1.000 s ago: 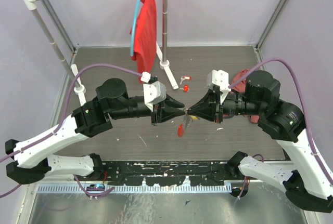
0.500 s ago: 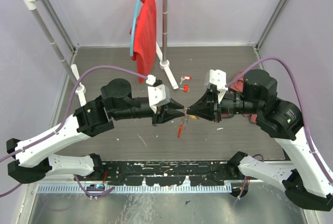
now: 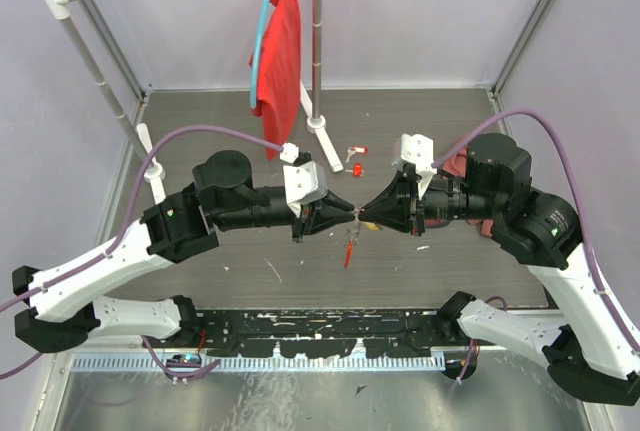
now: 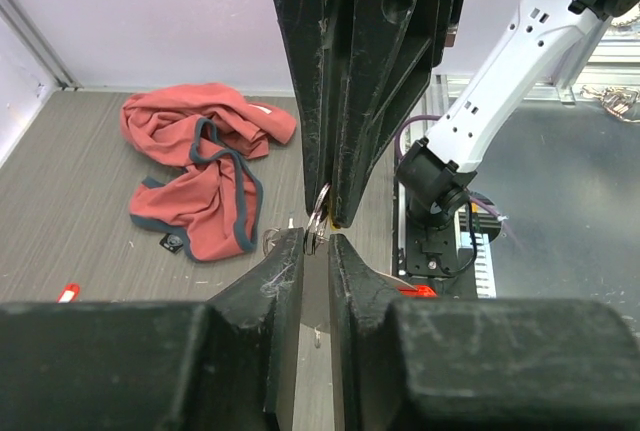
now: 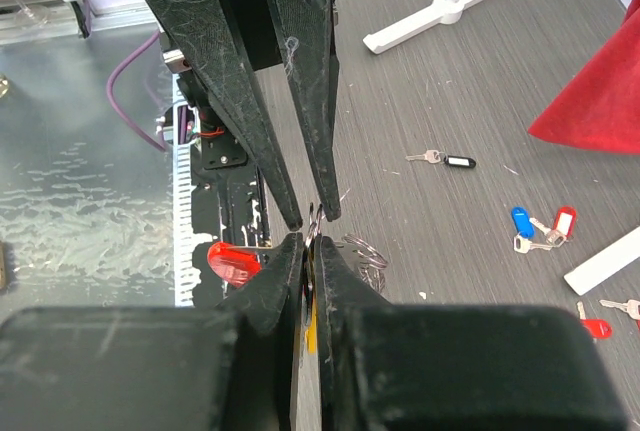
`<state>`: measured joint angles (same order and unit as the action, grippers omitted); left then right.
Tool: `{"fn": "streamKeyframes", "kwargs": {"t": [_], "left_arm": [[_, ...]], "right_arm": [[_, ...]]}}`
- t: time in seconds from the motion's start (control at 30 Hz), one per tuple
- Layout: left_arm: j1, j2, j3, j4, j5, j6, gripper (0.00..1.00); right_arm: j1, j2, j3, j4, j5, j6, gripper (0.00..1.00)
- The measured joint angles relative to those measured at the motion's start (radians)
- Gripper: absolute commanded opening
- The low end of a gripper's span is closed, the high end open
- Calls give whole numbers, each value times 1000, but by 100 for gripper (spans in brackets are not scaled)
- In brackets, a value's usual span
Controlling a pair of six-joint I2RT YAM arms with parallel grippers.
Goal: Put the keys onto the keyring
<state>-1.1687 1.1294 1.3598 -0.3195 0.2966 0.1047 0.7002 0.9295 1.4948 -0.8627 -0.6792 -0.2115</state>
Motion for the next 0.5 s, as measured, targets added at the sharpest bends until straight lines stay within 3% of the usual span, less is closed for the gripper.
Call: {"fn": "streamKeyframes", "kwargs": {"t": [0.23, 0.5], "left_arm": [[-2, 7, 0, 0, 1, 0, 26], [-2, 13, 2, 0, 0, 0, 11]], "right_arm": [[0, 0, 0, 0, 0, 0, 1], [0, 0, 0, -1, -6, 0, 1]]}}
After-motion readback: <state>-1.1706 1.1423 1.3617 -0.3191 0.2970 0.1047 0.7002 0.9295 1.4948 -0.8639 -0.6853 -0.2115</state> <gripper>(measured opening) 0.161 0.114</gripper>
